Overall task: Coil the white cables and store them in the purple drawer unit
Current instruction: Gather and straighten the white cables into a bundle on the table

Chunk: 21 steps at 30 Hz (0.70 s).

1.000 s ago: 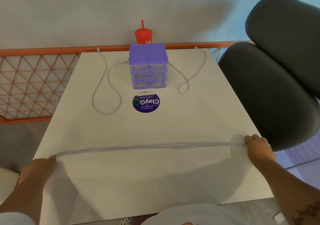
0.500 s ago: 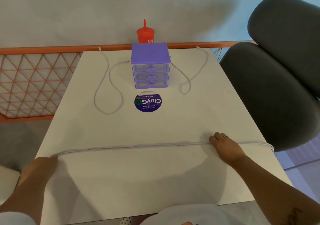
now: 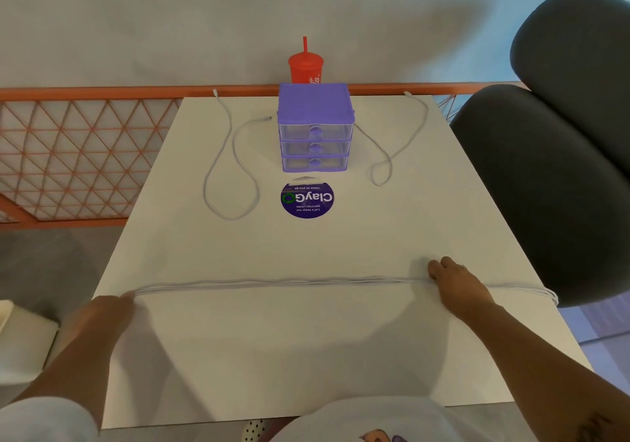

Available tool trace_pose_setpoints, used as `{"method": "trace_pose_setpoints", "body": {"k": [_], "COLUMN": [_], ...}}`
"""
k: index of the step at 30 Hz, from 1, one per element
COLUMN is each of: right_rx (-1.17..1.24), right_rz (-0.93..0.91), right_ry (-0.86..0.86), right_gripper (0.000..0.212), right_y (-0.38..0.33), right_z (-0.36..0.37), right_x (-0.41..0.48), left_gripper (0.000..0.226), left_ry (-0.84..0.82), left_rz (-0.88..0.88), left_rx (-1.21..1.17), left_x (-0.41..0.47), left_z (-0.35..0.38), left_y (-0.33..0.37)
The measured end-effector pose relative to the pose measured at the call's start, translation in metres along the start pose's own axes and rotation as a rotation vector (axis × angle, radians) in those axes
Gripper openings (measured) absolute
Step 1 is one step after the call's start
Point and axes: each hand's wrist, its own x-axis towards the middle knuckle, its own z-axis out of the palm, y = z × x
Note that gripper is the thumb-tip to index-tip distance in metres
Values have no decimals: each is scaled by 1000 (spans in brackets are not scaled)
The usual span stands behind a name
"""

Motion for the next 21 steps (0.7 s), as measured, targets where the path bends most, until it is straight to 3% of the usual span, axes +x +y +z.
{"method": "trace_pose_setpoints", "body": {"k": [6,12,21], "right_rx": [-112,-24,-38], "right_rz": [10,-321,-160], "right_ry": [-113,-36,12], "right_gripper": [37,41,34], "right_y": [-26,-110,-136], "right_z": [-23,-12,-11], "right_x": [3,1,8], "left_gripper": [51,48,50], "left_ry": [-24,-62,-126], "left_rz": [22,30,149], "left_rx": [21,50,102], "left_x": [-10,-10,3], "left_z": [-7,-12,-20], "left_y": [7,5,-10]}}
